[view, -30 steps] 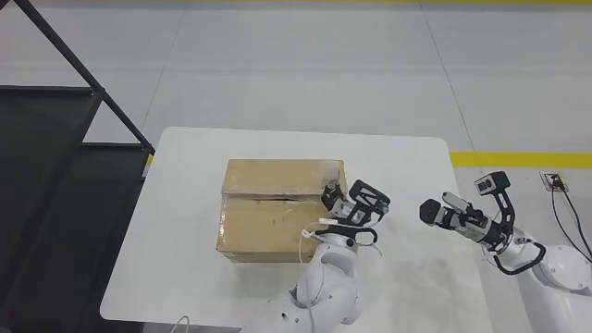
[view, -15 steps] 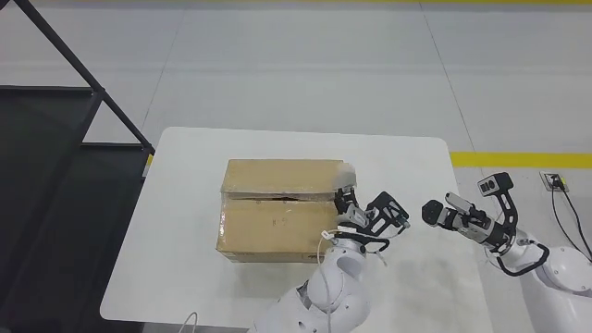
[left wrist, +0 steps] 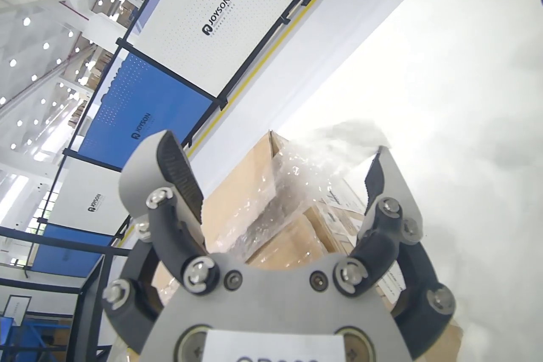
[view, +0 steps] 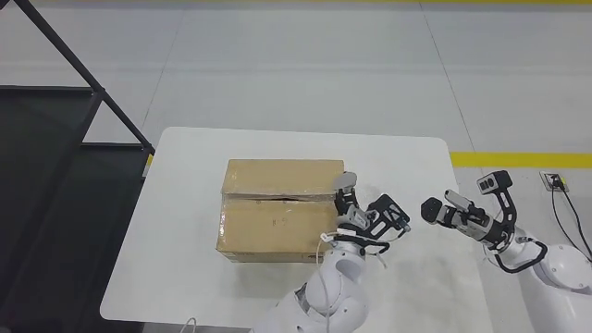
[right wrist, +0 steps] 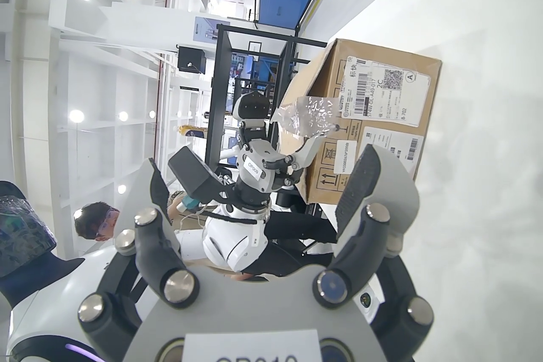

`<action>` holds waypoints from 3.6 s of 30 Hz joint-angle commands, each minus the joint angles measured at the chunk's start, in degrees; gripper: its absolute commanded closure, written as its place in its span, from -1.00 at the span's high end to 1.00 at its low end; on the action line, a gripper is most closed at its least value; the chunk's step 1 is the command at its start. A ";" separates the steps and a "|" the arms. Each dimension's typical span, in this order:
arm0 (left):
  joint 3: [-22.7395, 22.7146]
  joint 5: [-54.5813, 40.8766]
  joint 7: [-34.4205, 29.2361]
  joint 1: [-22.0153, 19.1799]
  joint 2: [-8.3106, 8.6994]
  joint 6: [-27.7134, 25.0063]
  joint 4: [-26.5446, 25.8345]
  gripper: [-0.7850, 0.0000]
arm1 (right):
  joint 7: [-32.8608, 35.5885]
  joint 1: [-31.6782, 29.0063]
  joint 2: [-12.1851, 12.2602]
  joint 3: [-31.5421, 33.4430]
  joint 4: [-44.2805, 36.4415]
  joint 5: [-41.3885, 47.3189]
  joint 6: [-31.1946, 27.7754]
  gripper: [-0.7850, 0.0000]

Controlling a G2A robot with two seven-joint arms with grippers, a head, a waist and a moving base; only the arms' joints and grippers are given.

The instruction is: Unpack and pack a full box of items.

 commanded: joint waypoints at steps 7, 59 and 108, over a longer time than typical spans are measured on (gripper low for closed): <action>-4.62 -0.69 8.71 7.04 0.86 3.47 -11.74 1.00 | -7.60 -2.54 0.05 2.41 -3.07 0.69 -2.77 1.00; -60.50 -40.05 17.69 41.68 7.70 -3.61 -41.60 1.00 | -16.70 25.22 -6.95 -35.80 -2.28 -8.54 28.20 1.00; -58.25 -40.31 20.66 44.72 8.37 -9.14 -36.69 1.00 | -23.55 39.45 -24.19 -56.55 17.15 -5.87 16.61 1.00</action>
